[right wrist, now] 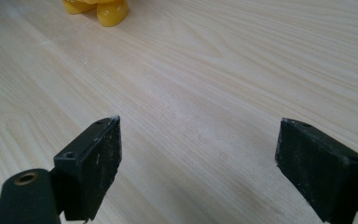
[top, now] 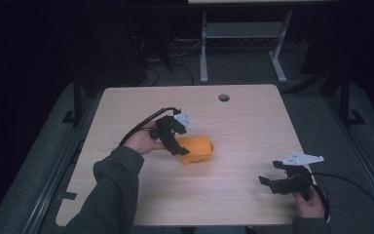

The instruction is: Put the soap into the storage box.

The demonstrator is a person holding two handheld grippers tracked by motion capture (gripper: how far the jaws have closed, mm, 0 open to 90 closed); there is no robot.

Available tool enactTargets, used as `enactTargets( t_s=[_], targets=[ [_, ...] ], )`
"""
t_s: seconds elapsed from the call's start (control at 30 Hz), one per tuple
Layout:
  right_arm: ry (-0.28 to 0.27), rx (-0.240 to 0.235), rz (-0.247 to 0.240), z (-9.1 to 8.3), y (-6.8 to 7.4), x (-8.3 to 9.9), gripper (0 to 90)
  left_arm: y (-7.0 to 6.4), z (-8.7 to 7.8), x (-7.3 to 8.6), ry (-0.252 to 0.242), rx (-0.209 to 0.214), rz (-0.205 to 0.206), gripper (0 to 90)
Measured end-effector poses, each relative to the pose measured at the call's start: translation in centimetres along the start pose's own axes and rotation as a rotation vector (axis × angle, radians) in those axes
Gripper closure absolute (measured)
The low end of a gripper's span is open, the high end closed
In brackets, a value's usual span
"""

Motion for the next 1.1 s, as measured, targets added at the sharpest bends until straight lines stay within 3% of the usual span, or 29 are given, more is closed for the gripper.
enactTargets(
  t_s=[0.3, 0.67, 0.8, 1.1],
  targets=[
    [0.002, 0.005, -0.001, 0.0, -0.1, 0.1, 13.9, -0.5, -1.3, 1.1, -0.043, -0.026, -0.020, 20.3],
    [0.011, 0.018, 0.008, 0.1, -0.3, 0.2, 13.9, -1.0, -1.7, 3.1, -0.019, -0.038, -0.052, 20.2],
    [0.009, 0.019, 0.008, 0.1, -0.3, 0.2, 13.9, -1.3, -2.1, 3.5, -0.042, -0.039, -0.052, 21.1],
    [0.012, 0.025, 0.008, 0.1, -0.3, 0.2, 13.9, -2.1, -2.5, 5.2, -0.045, -0.048, -0.070, 21.1]
  ],
)
Point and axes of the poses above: each handheld gripper's, and its own axes: z roughly forward along the jaws, x roughly out of its underside, y roughly to its left, the point moved 6 cm from there along z, roughly forward along the jaws, and after that the axes turned 5 degrees about -z, right-handed, at the moved point
